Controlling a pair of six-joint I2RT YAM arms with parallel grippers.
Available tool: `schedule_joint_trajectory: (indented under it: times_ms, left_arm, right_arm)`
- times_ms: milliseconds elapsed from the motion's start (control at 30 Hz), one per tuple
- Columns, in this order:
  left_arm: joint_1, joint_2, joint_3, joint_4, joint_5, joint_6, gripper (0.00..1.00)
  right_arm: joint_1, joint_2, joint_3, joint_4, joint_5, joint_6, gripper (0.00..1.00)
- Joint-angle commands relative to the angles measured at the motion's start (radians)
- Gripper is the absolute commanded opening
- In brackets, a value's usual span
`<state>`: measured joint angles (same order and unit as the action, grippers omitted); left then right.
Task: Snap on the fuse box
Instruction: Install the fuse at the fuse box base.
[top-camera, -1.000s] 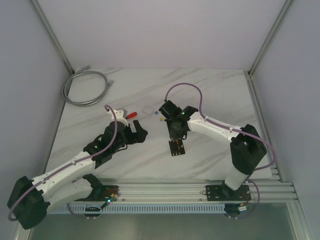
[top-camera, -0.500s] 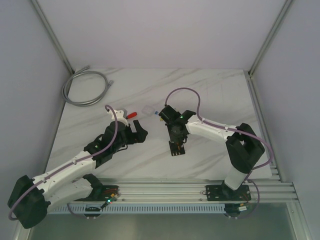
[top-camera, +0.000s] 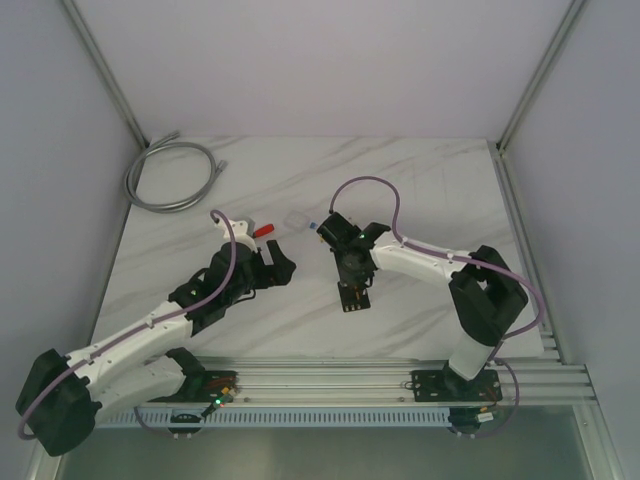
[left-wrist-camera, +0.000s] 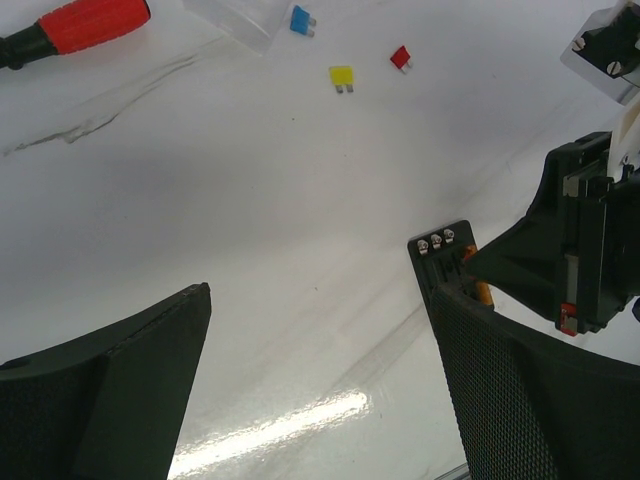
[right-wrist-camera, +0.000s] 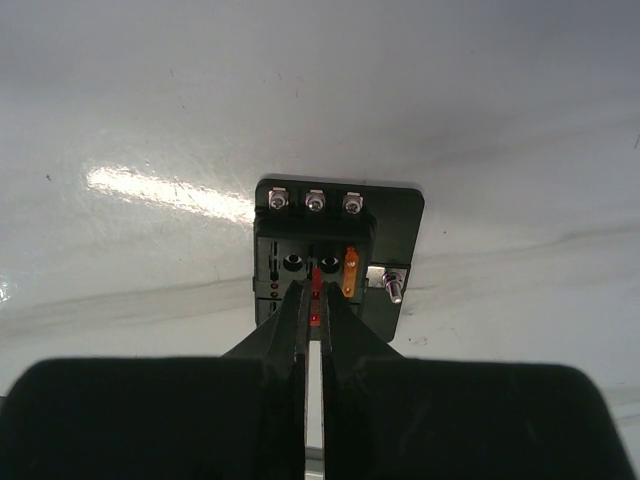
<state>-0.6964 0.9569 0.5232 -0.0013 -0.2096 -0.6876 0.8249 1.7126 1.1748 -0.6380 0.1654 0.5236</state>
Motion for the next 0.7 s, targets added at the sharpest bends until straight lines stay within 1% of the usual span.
schedule_joint_trajectory:
  times_ms: [0,300,667]
  left_arm:
    - [0.005,0.012,0.016,-0.006,0.012,-0.011,1.00]
    - [0.005,0.007,0.014,-0.006,0.019,-0.016,1.00]
    - [0.005,0.005,0.011,-0.005,0.021,-0.023,1.00]
  right_arm:
    - [0.008,0.019,-0.021,0.014,0.030,0.017,0.00]
    - [0.008,0.008,-0.032,0.034,0.025,0.032,0.00]
    - [0.010,-0.025,-0.029,0.032,0.059,0.045,0.00]
